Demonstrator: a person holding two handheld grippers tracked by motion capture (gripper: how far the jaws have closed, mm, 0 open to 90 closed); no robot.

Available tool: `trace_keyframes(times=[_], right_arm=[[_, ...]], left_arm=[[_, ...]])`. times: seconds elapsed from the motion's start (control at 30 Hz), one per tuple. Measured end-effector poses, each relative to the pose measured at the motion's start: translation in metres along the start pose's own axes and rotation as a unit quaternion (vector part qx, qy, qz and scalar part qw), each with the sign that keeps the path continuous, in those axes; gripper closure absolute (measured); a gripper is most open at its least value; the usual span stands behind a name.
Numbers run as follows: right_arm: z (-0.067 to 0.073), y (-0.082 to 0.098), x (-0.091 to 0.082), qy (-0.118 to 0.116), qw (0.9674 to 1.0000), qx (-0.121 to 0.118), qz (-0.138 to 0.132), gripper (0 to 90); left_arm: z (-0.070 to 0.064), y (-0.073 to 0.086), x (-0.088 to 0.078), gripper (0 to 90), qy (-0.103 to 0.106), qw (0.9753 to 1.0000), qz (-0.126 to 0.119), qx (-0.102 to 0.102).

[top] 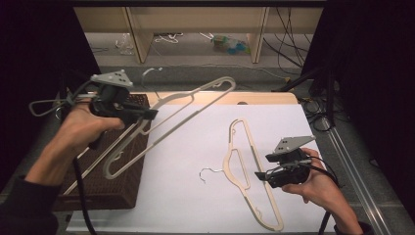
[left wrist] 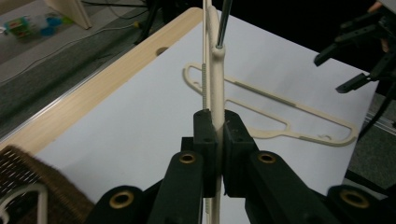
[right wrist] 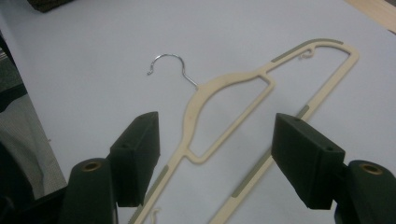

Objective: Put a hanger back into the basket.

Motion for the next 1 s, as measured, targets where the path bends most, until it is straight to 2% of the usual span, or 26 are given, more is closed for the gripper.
trace_keyframes(times=[0.07, 0.23, 0.37, 0.5, 0.57, 0.67, 0.73, 0.9, 1.0], right_arm=[[-0.001, 0.001, 0.002, 0.003, 0.9999, -0.008, -0.006, 33.5], [0.000, 0.003, 0.002, -0.003, 1.0000, -0.005, 0.002, 33.7], [-0.001, 0.004, 0.002, -0.002, 1.0000, -0.006, -0.001, 33.7], [0.000, 0.005, 0.004, -0.001, 0.9999, -0.001, -0.010, 31.3], [0.000, 0.007, 0.004, -0.001, 1.0000, 0.002, -0.005, 30.1], [-0.002, 0.008, 0.006, 0.001, 0.9999, -0.004, -0.012, 30.0], [-0.002, 0.008, 0.006, 0.001, 0.9999, -0.001, -0.013, 29.0], [-0.001, 0.010, 0.006, -0.003, 1.0000, -0.003, -0.007, 28.8], [-0.002, 0.011, 0.006, -0.003, 1.0000, -0.002, -0.006, 28.8]], left_arm=[[0.012, 0.006, -0.010, 86.1, -0.014, 0.9999, -0.003, -0.007], [0.043, 0.025, -0.031, 86.2, -0.045, 0.9986, -0.005, -0.026], [0.070, 0.051, -0.040, 86.2, -0.073, 0.9958, -0.011, -0.056], [0.090, 0.075, -0.046, 86.1, -0.083, 0.9938, -0.003, -0.074], [0.097, 0.083, -0.048, 86.1, -0.088, 0.9923, -0.008, -0.086], [0.109, 0.096, -0.052, 86.1, -0.093, 0.9912, -0.015, -0.093], [0.117, 0.106, -0.054, 86.1, -0.099, 0.9900, -0.010, -0.100], [0.133, 0.124, -0.056, 86.1, -0.108, 0.9874, -0.004, -0.115], [0.137, 0.134, -0.057, 86.1, -0.107, 0.9869, -0.005, -0.121]])
Point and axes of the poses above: each handheld gripper's, and its own axes: x roughly forward along the jaws, y roughly out of its underside, z roughly to its left, the point moved 6 cm from there along x, roughly forward along the jaws
